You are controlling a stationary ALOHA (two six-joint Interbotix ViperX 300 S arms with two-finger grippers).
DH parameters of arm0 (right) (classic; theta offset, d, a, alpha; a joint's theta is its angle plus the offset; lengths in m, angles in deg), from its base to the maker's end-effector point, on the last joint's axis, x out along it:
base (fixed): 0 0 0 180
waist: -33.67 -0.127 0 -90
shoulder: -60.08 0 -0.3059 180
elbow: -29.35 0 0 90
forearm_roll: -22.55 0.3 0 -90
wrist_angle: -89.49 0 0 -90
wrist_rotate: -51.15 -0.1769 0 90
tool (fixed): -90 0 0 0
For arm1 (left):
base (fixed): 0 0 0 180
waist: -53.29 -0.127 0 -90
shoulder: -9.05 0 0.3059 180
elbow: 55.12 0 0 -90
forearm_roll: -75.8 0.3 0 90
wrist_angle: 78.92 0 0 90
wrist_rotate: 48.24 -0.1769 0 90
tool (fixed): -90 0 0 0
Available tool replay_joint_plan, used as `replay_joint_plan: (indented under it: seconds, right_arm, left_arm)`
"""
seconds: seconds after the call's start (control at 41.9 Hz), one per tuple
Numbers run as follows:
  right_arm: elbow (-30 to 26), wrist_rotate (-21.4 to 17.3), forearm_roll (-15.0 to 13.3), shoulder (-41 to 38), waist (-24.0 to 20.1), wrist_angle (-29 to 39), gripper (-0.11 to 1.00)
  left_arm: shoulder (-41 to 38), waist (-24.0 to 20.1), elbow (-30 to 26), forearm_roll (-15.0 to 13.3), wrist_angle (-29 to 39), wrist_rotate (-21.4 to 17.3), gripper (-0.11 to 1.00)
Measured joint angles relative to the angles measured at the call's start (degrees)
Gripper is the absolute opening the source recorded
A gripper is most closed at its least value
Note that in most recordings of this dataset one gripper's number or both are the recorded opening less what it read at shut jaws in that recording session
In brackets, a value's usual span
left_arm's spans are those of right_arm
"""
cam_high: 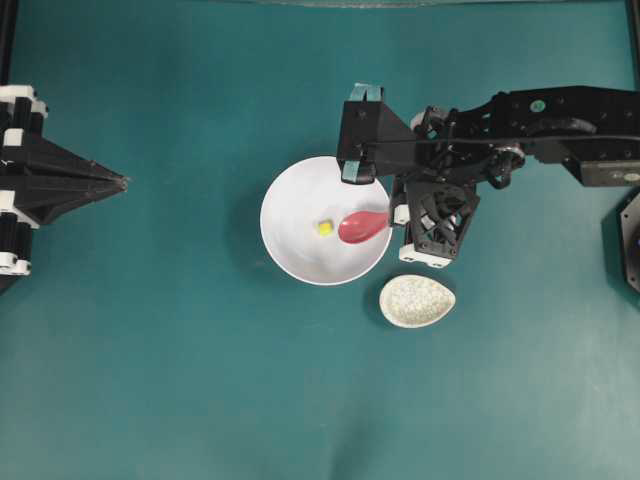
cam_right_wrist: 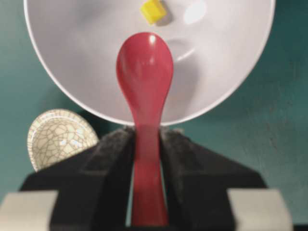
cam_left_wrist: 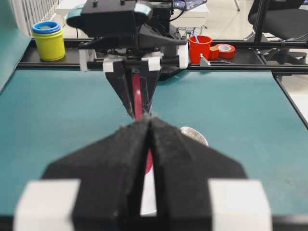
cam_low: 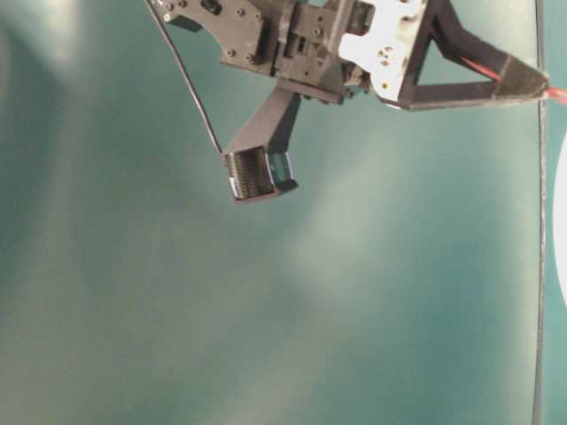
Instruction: Scoop the yellow hexagonal prism block from the bowl with a spoon using the right arm.
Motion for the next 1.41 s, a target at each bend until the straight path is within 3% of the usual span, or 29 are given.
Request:
replay_joint_plan:
  seconds: [0.717,1.409]
  right_arm:
    - [-0.09,-0.09,0.00,-2.55,0.00,-2.99,0.24]
    - [-0.09,0.53,0.00,-4.83,-0.09,-11.16,0.24]
  left_arm:
    - [0.00,0.00,0.09,-0.09,0.00,0.00,0.00]
    - [0.09,0.00,0.00,-0.09,0.00,0.00,0.00]
